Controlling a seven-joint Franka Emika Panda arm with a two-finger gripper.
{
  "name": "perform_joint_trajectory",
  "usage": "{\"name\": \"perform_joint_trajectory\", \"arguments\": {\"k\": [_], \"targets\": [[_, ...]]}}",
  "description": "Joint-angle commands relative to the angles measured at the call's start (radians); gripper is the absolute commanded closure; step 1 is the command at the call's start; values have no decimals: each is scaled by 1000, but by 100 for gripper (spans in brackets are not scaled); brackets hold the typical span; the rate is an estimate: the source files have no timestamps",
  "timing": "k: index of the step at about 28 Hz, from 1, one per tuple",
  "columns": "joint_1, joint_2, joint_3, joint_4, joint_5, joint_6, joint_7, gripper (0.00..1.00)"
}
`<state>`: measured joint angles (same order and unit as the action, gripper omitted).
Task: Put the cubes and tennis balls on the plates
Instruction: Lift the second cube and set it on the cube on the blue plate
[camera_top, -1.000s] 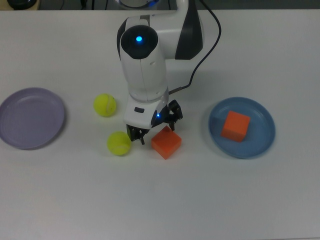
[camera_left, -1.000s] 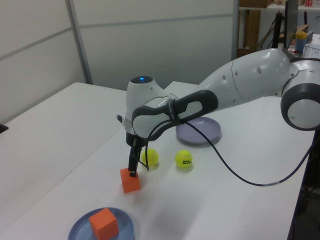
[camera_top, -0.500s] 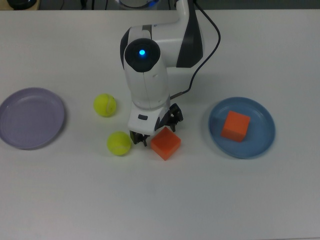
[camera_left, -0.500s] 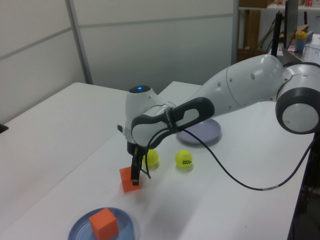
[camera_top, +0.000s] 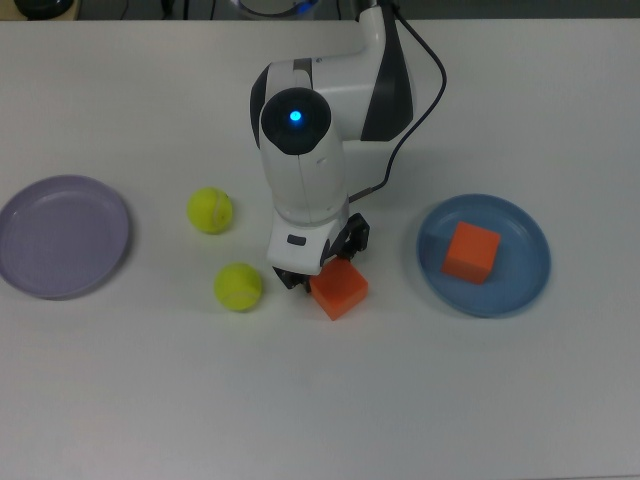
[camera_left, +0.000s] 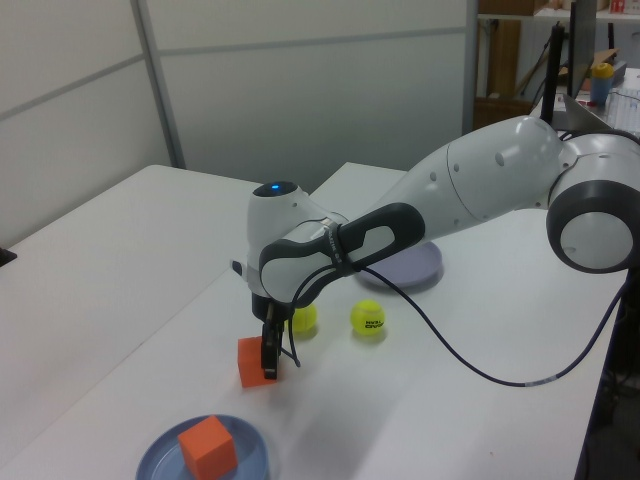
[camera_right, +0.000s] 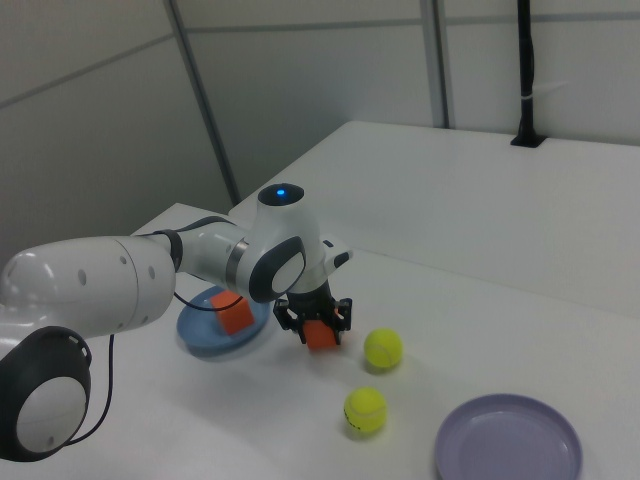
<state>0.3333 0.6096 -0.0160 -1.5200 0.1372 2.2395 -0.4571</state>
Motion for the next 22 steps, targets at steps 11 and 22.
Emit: {"name": "perform_joint_trajectory", "arguments": {"k": [11, 22], "targets": [[71, -132, 14, 30, 56, -27, 110, 100], [207, -182, 62, 29, -30, -90, 354, 100]]}}
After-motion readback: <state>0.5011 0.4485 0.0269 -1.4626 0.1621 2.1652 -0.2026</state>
